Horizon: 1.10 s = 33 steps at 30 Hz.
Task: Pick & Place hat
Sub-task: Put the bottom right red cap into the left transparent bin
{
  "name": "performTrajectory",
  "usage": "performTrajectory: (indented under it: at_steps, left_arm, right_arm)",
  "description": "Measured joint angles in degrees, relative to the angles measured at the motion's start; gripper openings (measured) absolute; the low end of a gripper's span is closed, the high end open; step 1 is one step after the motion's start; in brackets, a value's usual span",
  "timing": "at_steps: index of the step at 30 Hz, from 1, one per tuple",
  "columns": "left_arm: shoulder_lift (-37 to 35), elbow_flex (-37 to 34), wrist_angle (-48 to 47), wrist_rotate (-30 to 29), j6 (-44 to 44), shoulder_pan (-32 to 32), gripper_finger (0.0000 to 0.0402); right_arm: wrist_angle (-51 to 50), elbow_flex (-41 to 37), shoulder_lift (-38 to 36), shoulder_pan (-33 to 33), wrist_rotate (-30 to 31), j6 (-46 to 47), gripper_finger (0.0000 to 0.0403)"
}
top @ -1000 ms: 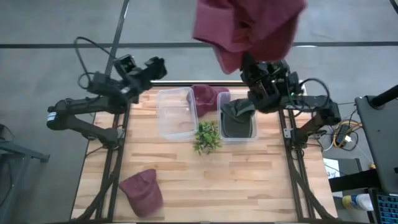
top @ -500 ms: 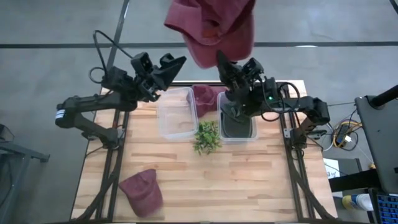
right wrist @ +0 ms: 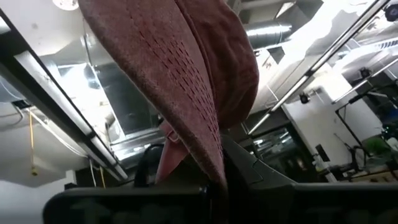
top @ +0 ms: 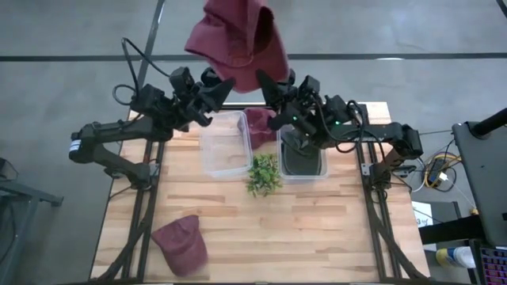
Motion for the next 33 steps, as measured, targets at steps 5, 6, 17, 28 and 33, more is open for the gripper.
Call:
performTrajectory:
  at_steps: [5,6,17,28,33]
  left_arm:
    - [-0.14,0.0,-0.93,-4.35,-3.64,0.0,0.0169]
    - [-0.15,0.0,-0.95,-4.36,-4.71,0.0,0.0156]
    - [-0.83,-0.02,-2.23,-6.13,-9.01,0.28,0.0008]
    - [-2.82,4.51,-5.96,-6.65,-6.61,2.23,0.0006]
    - [-4.14,7.9,-21.32,-8.72,-6.4,2.38,0.0006]
  right_arm:
    - [-0.15,0.0,-0.07,-0.04,0.17,-0.46,0.0011]
    - [-0.18,0.0,-0.07,-0.04,0.17,-0.45,0.0011]
    - [-0.66,0.0,-0.4,-0.07,-0.35,3.55,0.0048]
    - [-18.61,-0.1,-3.22,0.47,-2.28,13.84,0.0195]
    - [-34.95,-0.13,-6.39,2.23,-5.66,12.56,0.0235]
